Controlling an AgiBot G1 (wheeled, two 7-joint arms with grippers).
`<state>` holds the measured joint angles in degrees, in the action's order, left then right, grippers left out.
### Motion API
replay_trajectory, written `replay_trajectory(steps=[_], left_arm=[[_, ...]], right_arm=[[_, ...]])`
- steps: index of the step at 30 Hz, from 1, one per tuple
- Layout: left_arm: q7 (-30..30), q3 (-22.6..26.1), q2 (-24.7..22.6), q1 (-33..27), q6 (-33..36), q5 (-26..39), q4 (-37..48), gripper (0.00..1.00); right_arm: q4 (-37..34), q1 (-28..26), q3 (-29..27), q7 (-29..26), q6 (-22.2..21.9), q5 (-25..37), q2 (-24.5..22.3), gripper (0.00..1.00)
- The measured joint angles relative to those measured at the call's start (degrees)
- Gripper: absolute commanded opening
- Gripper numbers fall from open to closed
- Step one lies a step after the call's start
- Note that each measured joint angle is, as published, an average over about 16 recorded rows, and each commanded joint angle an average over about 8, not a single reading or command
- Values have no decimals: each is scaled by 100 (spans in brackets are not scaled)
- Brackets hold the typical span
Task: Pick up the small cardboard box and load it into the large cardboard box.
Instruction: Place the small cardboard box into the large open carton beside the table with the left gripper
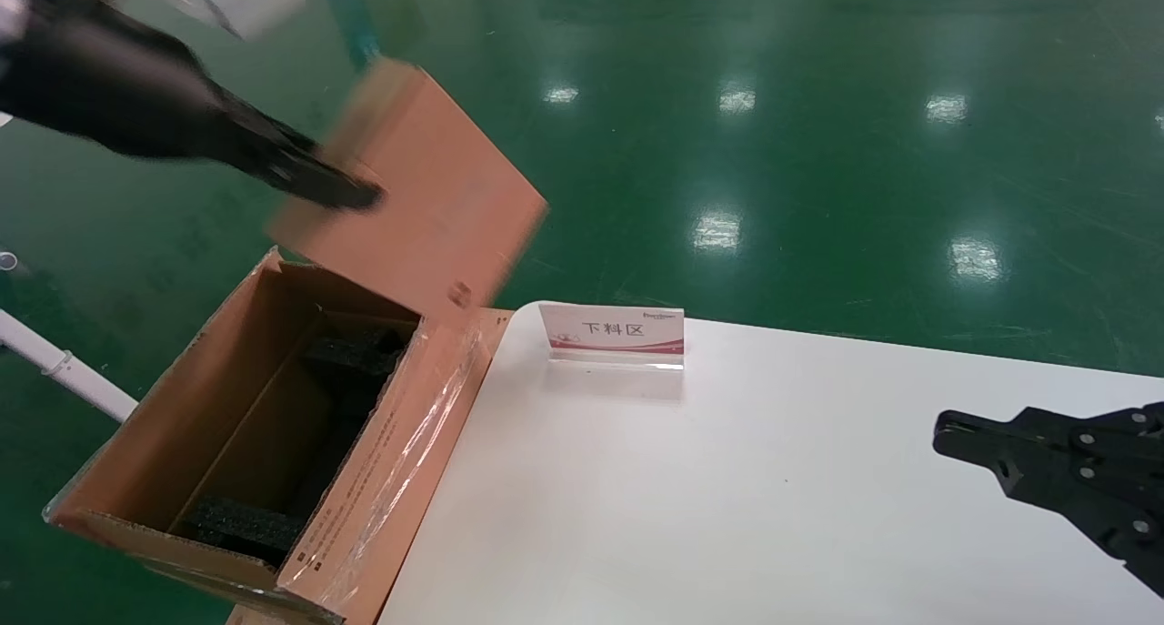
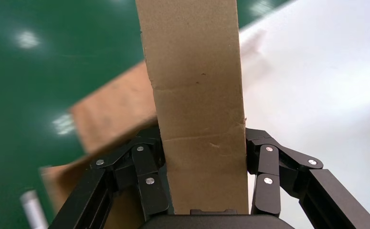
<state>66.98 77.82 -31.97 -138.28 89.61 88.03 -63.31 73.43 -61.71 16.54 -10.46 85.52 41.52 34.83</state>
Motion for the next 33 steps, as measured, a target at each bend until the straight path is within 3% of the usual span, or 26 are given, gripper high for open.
replay_trajectory(steps=[8, 18, 26, 33], left_arm=[[-556, 587, 168, -795, 182, 221, 394, 0], [-826, 2270, 106, -1437, 233, -36, 924, 0], [-810, 3523, -79, -1599, 189, -548, 1420, 0], [-751, 4132, -197, -1456, 83, -974, 1797, 0]], right_arm=[[0, -1, 3, 1, -1, -2, -1, 100], [0, -1, 7, 3, -3, -4, -3, 100], [0, -2, 9, 5, -4, -6, -4, 100], [0, -3, 12, 6, -5, -8, -5, 100]])
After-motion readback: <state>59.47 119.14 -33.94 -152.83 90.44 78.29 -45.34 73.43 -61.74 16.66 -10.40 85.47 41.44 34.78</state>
